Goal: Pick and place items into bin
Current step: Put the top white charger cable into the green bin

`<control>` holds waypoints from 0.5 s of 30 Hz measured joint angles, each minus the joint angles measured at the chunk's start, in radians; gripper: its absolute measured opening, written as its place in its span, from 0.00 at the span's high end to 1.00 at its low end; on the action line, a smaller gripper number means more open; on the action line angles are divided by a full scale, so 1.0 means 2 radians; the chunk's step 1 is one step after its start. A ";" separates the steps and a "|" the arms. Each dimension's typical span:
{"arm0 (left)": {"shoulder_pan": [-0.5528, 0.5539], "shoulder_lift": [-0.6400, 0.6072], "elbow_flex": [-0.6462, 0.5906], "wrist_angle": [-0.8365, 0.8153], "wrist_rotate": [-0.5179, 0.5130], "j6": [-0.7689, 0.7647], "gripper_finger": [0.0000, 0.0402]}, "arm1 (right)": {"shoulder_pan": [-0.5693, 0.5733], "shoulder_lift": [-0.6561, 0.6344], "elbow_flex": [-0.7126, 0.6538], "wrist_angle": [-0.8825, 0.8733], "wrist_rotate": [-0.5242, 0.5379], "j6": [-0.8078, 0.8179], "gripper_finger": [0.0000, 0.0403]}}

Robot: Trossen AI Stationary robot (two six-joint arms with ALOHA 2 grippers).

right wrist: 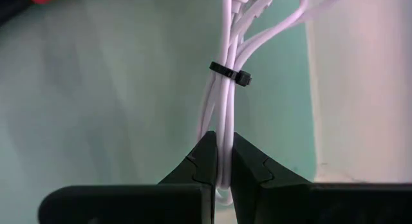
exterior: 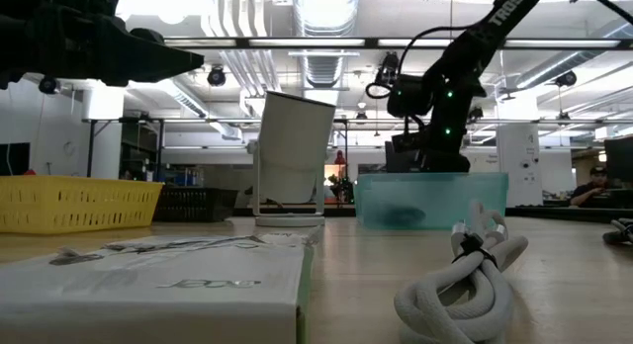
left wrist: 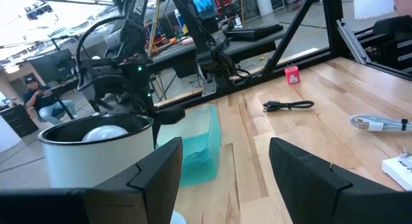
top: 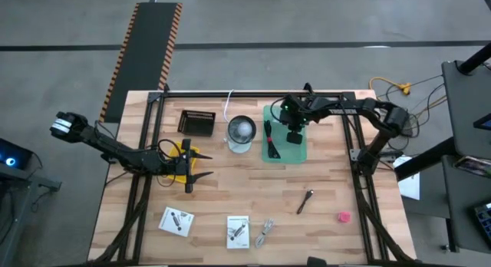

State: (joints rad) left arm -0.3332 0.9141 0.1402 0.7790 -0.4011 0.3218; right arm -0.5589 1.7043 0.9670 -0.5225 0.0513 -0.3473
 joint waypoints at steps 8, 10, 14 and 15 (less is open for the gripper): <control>0.000 0.000 0.000 -0.001 0.000 0.000 0.46 | -0.009 0.012 0.013 0.000 0.000 0.000 0.97; 0.000 0.000 0.000 -0.001 0.000 0.000 0.46 | -0.009 0.012 0.014 0.002 0.000 0.000 0.97; 0.000 0.000 0.000 -0.001 0.000 0.000 0.46 | -0.009 0.012 0.014 0.001 0.000 0.002 0.97; 0.000 0.000 0.000 -0.001 0.000 0.000 0.46 | -0.009 0.011 0.014 0.001 0.000 0.002 0.97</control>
State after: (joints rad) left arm -0.3334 0.9140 0.1402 0.7778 -0.4011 0.3218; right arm -0.5770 1.7271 0.9951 -0.5198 0.0513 -0.3439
